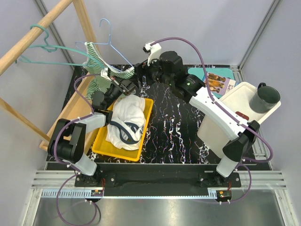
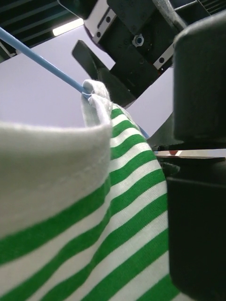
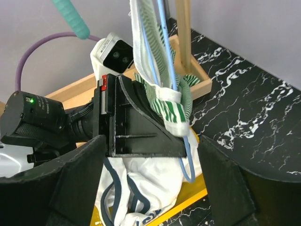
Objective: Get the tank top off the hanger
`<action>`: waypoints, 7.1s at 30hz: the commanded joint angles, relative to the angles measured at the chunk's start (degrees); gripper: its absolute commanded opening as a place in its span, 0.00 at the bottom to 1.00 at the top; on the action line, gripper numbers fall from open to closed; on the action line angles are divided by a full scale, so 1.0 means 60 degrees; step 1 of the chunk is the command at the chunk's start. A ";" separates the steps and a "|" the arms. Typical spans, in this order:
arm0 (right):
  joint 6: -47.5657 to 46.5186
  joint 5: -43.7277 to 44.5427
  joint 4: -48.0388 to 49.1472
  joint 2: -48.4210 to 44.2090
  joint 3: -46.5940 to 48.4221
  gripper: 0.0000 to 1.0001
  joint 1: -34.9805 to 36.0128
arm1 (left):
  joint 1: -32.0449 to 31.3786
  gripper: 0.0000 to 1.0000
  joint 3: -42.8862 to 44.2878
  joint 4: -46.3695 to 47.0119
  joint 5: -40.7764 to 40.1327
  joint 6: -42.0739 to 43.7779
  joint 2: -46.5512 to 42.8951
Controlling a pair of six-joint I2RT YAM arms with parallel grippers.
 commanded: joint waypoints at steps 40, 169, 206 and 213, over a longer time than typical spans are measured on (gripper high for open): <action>0.1348 0.1903 0.4860 -0.2665 -0.5308 0.00 -0.0204 | -0.0801 0.56 -0.1847 -0.4621 0.1002 0.3407 -0.4949; 0.1421 -0.1333 -0.2858 -1.3387 -0.7740 0.00 -0.0204 | -0.5914 0.00 0.6709 -1.6729 -1.1801 1.1863 -0.3683; 0.0571 0.0484 0.1388 -1.0109 -0.8341 0.00 -0.0219 | -0.5914 0.66 0.5493 -1.3581 -0.3394 0.9594 -0.5164; 0.0440 0.0571 0.1931 -0.9435 -0.8151 0.00 -0.0204 | -0.6045 0.63 0.6312 -1.3257 -0.4199 0.9052 -0.3685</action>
